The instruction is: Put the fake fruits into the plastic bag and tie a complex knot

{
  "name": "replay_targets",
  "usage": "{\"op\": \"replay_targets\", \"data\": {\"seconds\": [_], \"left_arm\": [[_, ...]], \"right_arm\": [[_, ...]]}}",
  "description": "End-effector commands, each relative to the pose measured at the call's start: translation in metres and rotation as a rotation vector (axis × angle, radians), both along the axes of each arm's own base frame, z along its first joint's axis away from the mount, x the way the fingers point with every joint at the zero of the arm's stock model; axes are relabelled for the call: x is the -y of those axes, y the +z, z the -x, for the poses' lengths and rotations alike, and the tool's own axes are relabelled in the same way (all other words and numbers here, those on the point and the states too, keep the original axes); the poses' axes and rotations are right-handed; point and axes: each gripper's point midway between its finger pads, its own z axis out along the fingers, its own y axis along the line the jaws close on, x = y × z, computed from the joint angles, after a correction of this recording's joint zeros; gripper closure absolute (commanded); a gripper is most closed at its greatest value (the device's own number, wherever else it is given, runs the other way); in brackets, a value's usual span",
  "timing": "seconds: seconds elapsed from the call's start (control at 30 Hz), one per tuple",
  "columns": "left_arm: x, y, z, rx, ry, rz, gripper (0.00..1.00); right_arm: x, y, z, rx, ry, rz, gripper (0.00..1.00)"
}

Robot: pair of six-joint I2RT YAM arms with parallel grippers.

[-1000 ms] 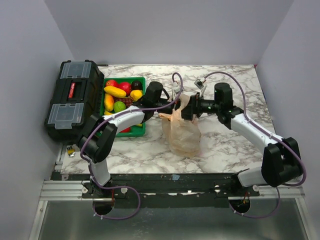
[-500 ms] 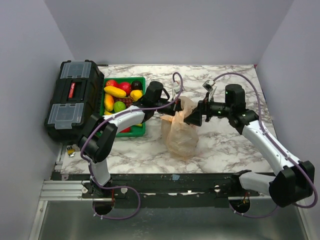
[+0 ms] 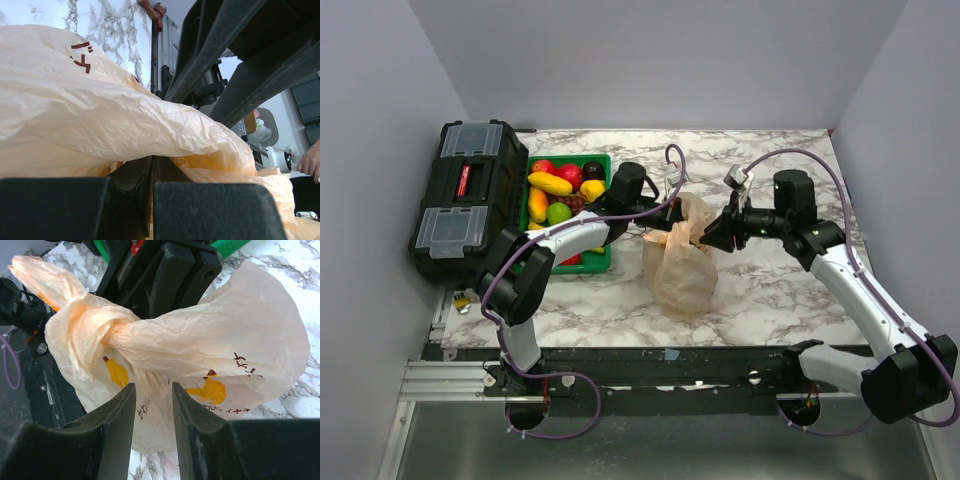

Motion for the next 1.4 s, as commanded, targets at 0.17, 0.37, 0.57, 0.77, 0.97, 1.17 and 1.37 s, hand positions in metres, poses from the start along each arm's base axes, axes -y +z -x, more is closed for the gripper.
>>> {"op": "replay_targets", "data": {"seconds": [0.17, 0.37, 0.57, 0.77, 0.97, 1.17, 1.37], "left_arm": [[0.002, 0.015, 0.001, 0.037, -0.029, 0.042, 1.0], [0.003, 0.016, 0.001, 0.04, -0.032, 0.046, 1.0], [0.004, 0.02, 0.001, 0.044, -0.032, 0.055, 1.0], [-0.005, 0.019, -0.007, 0.065, 0.01, 0.028, 0.91], [-0.048, 0.023, -0.041, 0.12, 0.183, -0.022, 0.57], [-0.102, 0.041, -0.06, 0.283, 0.362, -0.133, 0.33], [-0.168, 0.062, -0.032, 0.637, 0.267, -0.221, 0.02]], "right_arm": [[-0.011, -0.01, 0.0, 0.004, 0.095, -0.008, 0.57], [-0.014, -0.015, -0.007, -0.007, 0.086, -0.015, 0.57], [-0.017, -0.02, -0.005, -0.028, 0.111, -0.016, 0.74], [-0.014, -0.017, -0.002, -0.022, 0.108, 0.005, 0.99], [-0.009, -0.008, -0.005, 0.044, 0.087, 0.027, 0.99], [-0.003, -0.011, -0.01, 0.061, 0.061, 0.068, 0.99], [-0.001, -0.011, -0.01, 0.065, 0.067, 0.091, 0.99]]}}
